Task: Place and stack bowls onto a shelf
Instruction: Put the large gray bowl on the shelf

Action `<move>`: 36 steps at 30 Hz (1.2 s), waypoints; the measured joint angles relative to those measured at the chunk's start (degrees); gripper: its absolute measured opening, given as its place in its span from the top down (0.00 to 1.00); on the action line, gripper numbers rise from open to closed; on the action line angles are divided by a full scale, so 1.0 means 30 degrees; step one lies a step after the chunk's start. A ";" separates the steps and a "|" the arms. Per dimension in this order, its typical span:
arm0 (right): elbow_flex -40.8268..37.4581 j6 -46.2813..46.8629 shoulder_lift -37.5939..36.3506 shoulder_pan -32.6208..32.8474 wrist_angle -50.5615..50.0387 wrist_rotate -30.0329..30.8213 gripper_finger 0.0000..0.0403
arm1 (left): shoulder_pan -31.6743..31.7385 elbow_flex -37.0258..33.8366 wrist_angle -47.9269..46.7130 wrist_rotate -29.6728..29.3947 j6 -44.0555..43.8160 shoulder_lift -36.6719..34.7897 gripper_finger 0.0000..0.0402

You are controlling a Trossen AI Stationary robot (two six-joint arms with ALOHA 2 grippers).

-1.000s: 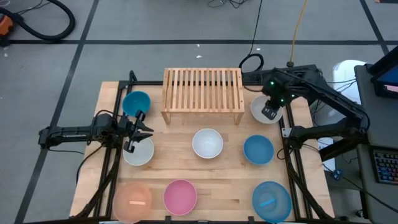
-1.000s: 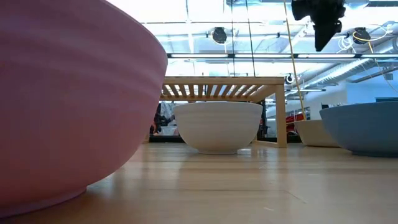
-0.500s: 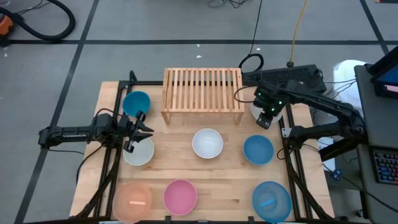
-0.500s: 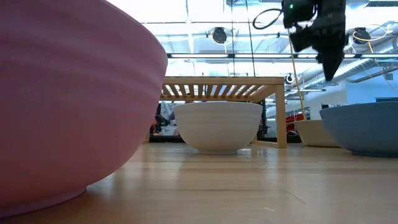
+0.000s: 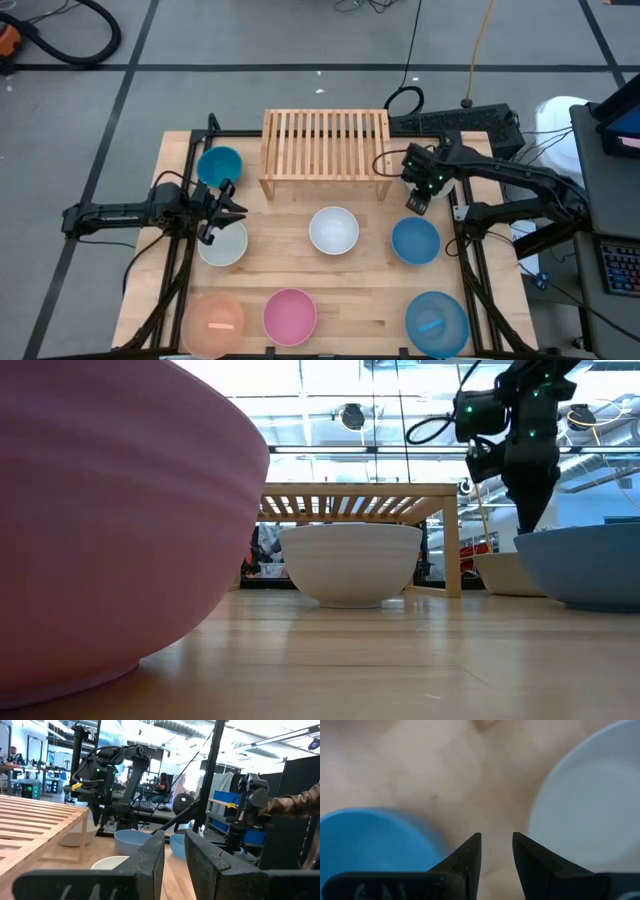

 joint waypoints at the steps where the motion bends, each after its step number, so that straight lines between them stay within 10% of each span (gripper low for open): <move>1: -0.0076 0.0000 -0.0006 -0.0007 0.0146 0.0556 0.74 | 0.0002 0.0000 0.0000 0.0000 -0.0014 0.0000 0.80; 36: -0.1003 -0.3498 0.0467 -0.3271 0.0150 -0.1392 0.74 | -0.0006 0.0000 0.0007 -0.0007 -0.0157 0.0000 0.80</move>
